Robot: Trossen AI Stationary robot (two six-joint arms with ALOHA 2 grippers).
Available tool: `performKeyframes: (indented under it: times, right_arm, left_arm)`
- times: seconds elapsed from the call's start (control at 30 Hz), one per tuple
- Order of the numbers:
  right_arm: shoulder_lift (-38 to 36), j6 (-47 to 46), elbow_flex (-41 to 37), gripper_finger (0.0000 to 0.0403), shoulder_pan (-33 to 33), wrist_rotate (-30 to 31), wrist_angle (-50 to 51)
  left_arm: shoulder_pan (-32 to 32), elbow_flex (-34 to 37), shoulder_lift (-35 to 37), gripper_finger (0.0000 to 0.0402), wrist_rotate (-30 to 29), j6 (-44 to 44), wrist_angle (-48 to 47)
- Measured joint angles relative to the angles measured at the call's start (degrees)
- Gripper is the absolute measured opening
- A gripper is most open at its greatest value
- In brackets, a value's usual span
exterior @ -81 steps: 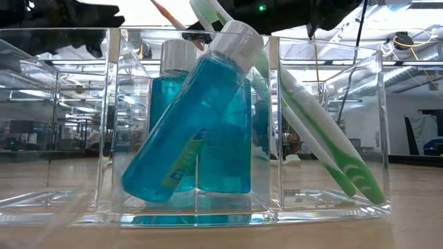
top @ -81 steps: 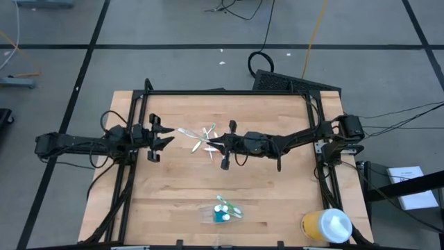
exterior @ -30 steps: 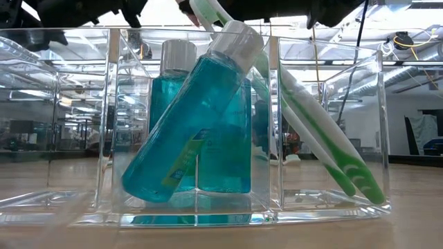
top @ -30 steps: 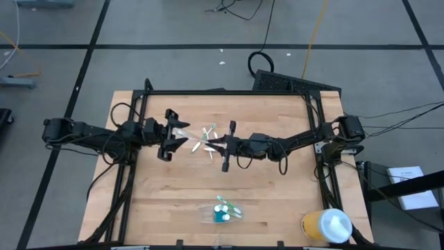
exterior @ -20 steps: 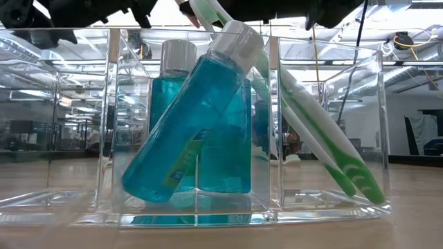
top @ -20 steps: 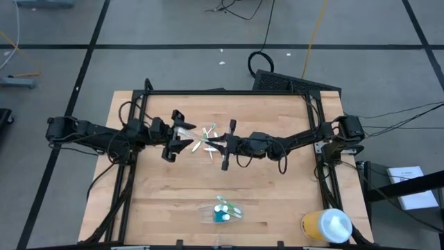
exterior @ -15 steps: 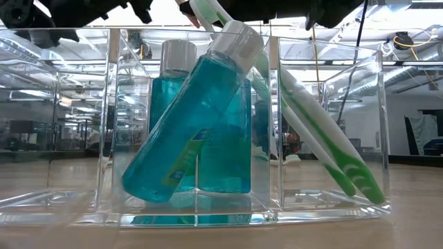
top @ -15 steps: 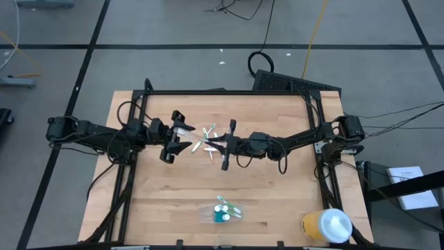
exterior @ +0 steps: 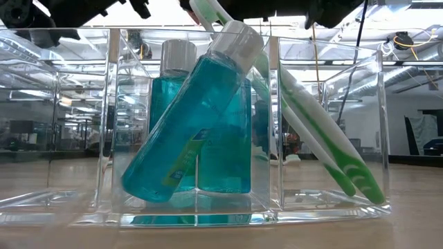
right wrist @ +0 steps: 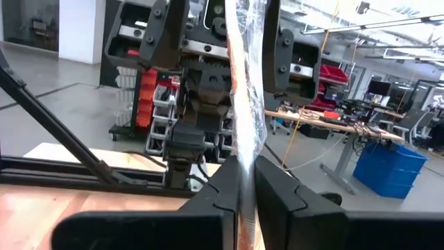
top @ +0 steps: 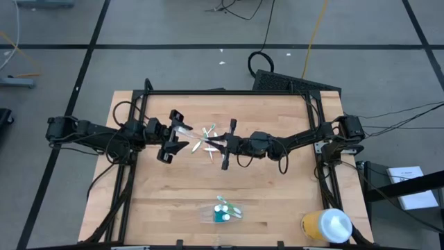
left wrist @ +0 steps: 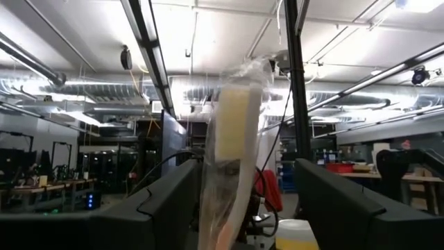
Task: Pick & Place toothbrushing station
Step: Put the orange toothbrush into the transparent organizer
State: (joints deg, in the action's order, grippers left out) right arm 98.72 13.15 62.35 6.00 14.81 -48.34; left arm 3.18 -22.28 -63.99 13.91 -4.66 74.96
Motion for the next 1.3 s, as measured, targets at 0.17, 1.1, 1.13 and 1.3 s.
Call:
performKeyframes:
  times: [0.17, 1.1, 1.13, 1.3]
  right_arm:
    - [0.0, 0.0, 0.0, 0.0017, 0.0, 0.0, 0.1]
    - [-9.2, -10.9, 0.0, 0.0145, 0.1, 0.0, 24.5]
    - [-11.0, -12.5, 0.0, 0.0156, 0.2, 0.1, 28.1]
    - [-19.7, -19.6, -1.1, 0.0182, 1.7, 0.5, 42.2]
  left_arm:
    - [0.0, 0.0, 0.0, 0.0201, 0.0, 0.1, 0.0]
    - [0.0, 0.0, 0.1, 0.0014, -0.6, -4.2, -1.8]
    - [0.0, 0.0, 0.1, 0.0014, -0.5, -5.3, -2.4]
    - [-0.3, 0.0, 1.9, 0.0023, -0.4, -9.6, -12.9]
